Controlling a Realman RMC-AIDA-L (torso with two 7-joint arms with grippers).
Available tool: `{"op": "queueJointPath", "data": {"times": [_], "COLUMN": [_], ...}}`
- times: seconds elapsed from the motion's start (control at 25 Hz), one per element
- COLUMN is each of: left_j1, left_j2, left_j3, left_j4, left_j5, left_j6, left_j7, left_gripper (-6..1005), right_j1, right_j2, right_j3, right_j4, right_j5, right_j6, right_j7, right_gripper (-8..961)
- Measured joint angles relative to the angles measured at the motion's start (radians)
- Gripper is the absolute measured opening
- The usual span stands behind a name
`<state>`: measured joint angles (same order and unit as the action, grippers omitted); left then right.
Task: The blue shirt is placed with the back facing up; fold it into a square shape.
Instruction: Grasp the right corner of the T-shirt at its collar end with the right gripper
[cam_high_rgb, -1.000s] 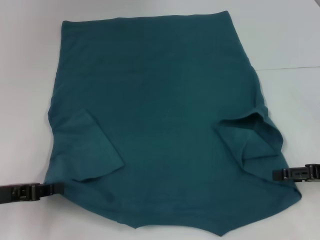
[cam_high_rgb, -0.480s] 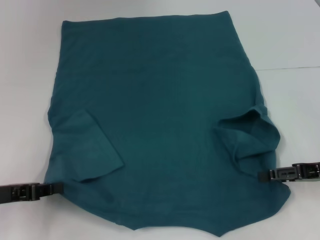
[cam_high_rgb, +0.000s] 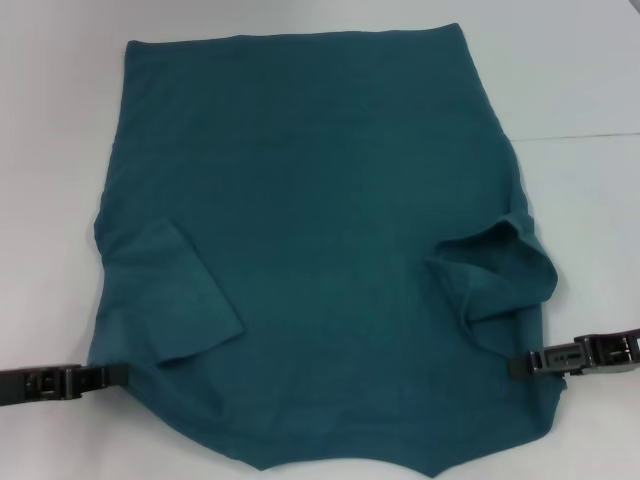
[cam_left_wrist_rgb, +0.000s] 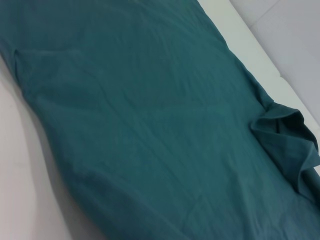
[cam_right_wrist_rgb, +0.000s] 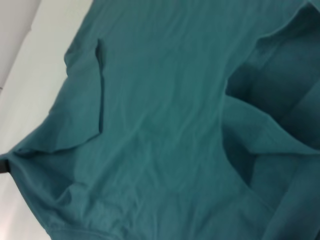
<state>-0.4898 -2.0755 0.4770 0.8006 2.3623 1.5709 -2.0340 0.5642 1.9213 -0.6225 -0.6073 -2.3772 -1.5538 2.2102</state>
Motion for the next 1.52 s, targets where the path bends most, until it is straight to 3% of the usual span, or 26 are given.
{"op": "queueJointPath", "data": {"times": [0.44, 0.8, 1.52], "left_j1": [-0.006, -0.019, -0.023], "left_j2": [0.0, 0.0, -0.001], "left_j3": [0.0, 0.0, 0.0], "left_j4": [-0.002, -0.002, -0.001], "left_j5": [-0.001, -0.003, -0.005], "left_j6": [-0.007, -0.008, -0.021], "left_j7": [0.0, -0.004, -0.005], "left_gripper": [11, 11, 11], "right_j1": [0.0, 0.002, 0.015], "right_j2": [-0.007, -0.031, -0.019], "right_j3": [-0.034, -0.036, -0.043], "right_j4": [-0.01, -0.012, 0.004], "right_j5": [-0.025, -0.057, -0.078], "right_j6": [-0.008, -0.035, -0.04], "right_j7": [0.051, 0.074, 0.079], "right_gripper": [891, 888, 884]}}
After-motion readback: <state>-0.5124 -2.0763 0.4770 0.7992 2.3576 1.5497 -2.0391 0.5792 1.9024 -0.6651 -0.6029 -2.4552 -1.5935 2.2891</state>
